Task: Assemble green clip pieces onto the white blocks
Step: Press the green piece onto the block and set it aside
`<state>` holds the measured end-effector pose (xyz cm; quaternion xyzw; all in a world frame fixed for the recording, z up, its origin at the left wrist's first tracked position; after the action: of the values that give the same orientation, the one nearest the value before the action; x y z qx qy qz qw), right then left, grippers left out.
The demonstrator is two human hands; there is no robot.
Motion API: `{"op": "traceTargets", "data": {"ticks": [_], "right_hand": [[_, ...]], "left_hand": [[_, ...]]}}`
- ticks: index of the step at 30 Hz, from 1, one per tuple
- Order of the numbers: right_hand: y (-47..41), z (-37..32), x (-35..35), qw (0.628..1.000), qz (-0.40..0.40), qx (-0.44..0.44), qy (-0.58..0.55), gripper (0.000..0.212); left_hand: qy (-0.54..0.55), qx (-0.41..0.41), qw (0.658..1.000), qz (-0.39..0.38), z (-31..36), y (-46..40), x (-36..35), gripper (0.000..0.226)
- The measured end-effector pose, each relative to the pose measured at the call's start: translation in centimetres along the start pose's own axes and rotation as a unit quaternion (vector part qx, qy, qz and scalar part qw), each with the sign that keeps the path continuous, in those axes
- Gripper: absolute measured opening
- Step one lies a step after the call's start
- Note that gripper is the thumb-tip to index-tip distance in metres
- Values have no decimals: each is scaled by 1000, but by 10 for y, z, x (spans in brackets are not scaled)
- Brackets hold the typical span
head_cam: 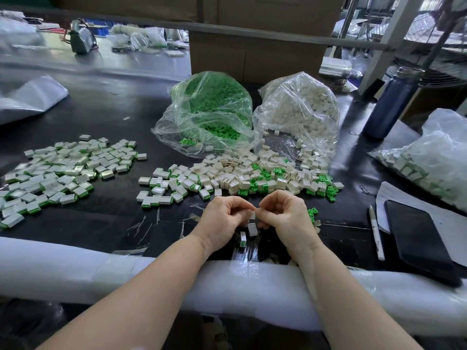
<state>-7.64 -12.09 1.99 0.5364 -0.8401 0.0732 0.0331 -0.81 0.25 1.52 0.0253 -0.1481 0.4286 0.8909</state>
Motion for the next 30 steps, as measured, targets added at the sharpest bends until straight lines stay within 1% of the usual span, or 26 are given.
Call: {"op": "traceTargets", "data": {"ticks": [4,9,13,17,21,25,30], "right_hand": [[-1,1,-1,998,3,-7,-55,7],[-1,2,0,998,-10,-12,-58,15],[-1,2,-1,998,1,-12,-53,12],[-2,3,-1,999,11,-6,-30,11],[-2,2,-2,1000,12,4,-15,10],[-1,2,-1,1000,18,9,-2,9],[-4,4,3,997,59,24,39,14]], "left_hand": [[64,-5,998,27,1,-2,2,14],[103,7,994,27,0,-3,4,14],[87,0,996,18,0,-1,3,11],[29,-11,1000,4,-1,-1,1,6],[1,-8,1000,22,-2,-3,1,9],[-11,-3,1000,18,0,-7,0,9],[12,28,999,9,5,-15,-4,8]]}}
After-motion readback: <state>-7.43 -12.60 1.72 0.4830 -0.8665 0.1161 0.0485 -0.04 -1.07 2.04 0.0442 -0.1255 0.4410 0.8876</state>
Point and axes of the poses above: each hand's wrist, its own y-axis away from the middle knuckle, its own x-axis out of the back of the hand, z = x × y, the point moved 3 cm from there along -y, towards the middle knuckle, and after that the axes turned 1 degree about -z, right-handed, at the moved point
